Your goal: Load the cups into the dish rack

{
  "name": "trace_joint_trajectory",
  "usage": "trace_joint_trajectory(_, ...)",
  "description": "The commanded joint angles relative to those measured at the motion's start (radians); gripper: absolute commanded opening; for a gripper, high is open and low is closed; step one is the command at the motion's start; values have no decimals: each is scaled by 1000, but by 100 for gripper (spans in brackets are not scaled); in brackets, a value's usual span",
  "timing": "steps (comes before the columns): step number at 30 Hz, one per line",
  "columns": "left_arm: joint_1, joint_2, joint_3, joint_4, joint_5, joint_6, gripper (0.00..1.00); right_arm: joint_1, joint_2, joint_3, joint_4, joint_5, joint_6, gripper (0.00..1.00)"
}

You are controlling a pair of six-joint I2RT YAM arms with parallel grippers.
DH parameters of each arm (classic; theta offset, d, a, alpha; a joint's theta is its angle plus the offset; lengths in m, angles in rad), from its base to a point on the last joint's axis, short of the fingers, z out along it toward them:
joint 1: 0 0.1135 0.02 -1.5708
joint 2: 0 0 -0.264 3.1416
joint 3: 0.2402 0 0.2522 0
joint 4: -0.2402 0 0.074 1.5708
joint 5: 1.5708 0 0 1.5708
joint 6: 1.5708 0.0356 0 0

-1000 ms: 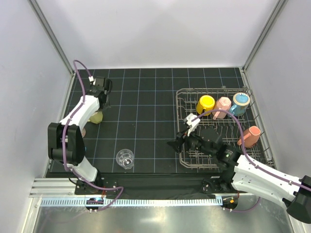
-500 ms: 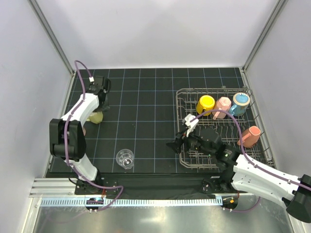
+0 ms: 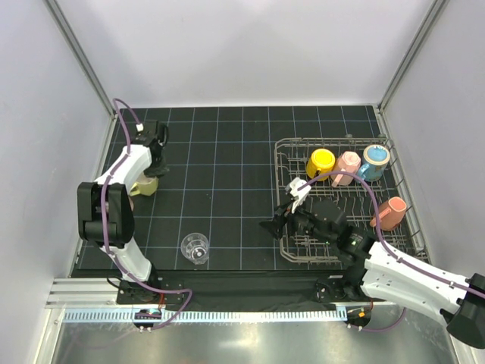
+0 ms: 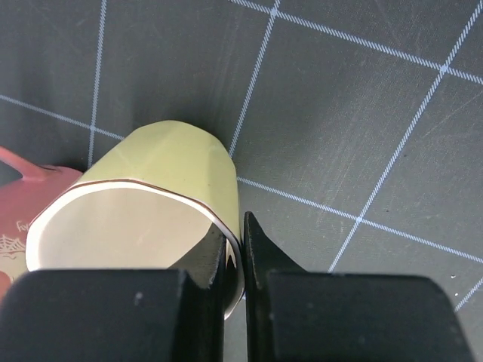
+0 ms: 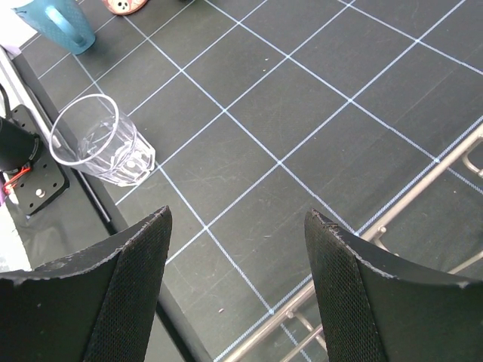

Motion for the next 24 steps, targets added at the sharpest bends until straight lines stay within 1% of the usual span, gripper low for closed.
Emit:
trace_joint_trajectory(1, 5, -18, 51, -8, 63, -37, 0, 7, 17, 20, 33, 37, -6, 72)
trace_joint_trajectory(2, 5, -23, 64, -20, 79, -65, 0, 7, 31, 31, 13, 38, -4, 72)
trace_joint_trajectory(4, 3, -47, 97, -44, 155, -96, 0, 7, 83, 79, -22, 87, 2, 72)
trace_joint_trajectory(5, 0, -82, 122, -57, 181, -128, 0, 7, 97, 96, -76, 103, 8, 72)
trace_joint_trajectory(6, 0, -112, 128, -57, 245, -152, 0, 5, 106, 109, -93, 106, 12, 72)
trace_joint_trajectory(7, 0, -139, 131, -57, 275, -177, 0, 5, 114, 128, -104, 106, 14, 72)
trace_joint_trajectory(9, -11, -204, 122, -45, 353, -244, 0, 8, 104, 137, -128, 103, 16, 72)
trace_joint_trajectory(10, -18, -266, 118, -42, 417, -263, 0, 8, 94, 137, -132, 101, 16, 72)
trace_joint_trajectory(11, -32, -303, 105, -37, 447, -284, 0, 8, 73, 137, -139, 97, 19, 72)
trace_joint_trajectory(12, -38, -335, 99, -26, 479, -322, 0, 8, 64, 137, -145, 94, 19, 73)
trace_joint_trajectory(13, -41, -406, 90, -19, 554, -349, 0, 7, 56, 143, -151, 84, 16, 75)
trace_joint_trajectory(14, -44, -443, 81, -6, 586, -376, 0, 8, 42, 148, -167, 81, 16, 77)
trace_joint_trajectory(15, -50, -480, 38, 42, 625, -446, 0, 8, 35, 156, -173, 60, 16, 83)
trace_joint_trajectory(16, -50, -560, 12, 70, 654, -484, 0, 8, 28, 159, -173, 55, 16, 86)
trace_joint_trajectory(17, -50, -596, -13, 107, 719, -523, 0, 10, 19, 162, -164, 13, 17, 89)
trace_joint_trajectory(18, -50, -639, -74, 141, 743, -569, 0, 11, 15, 163, -155, -1, 34, 93)
trace_joint_trajectory(19, -50, -677, -106, 231, 760, -664, 0, 11, 13, 171, -144, -36, 40, 94)
trace_joint_trajectory(20, -50, -758, -151, 286, 799, -733, 0, 13, 21, 175, -117, -60, 51, 95)
trace_joint_trajectory(21, -52, -797, -193, 352, 820, -796, 0, 14, 27, 191, -104, -80, 60, 96)
trace_joint_trajectory(22, -52, -829, -273, 432, 846, -859, 0, 19, 36, 200, -92, -101, 83, 97)
trace_joint_trajectory(23, -52, -887, -301, 531, 863, -977, 0, 22, 50, 211, -69, -132, 94, 98)
trace_joint_trajectory(24, -52, -909, -320, 557, 881, -1013, 0, 28, 73, 234, -55, -150, 103, 99)
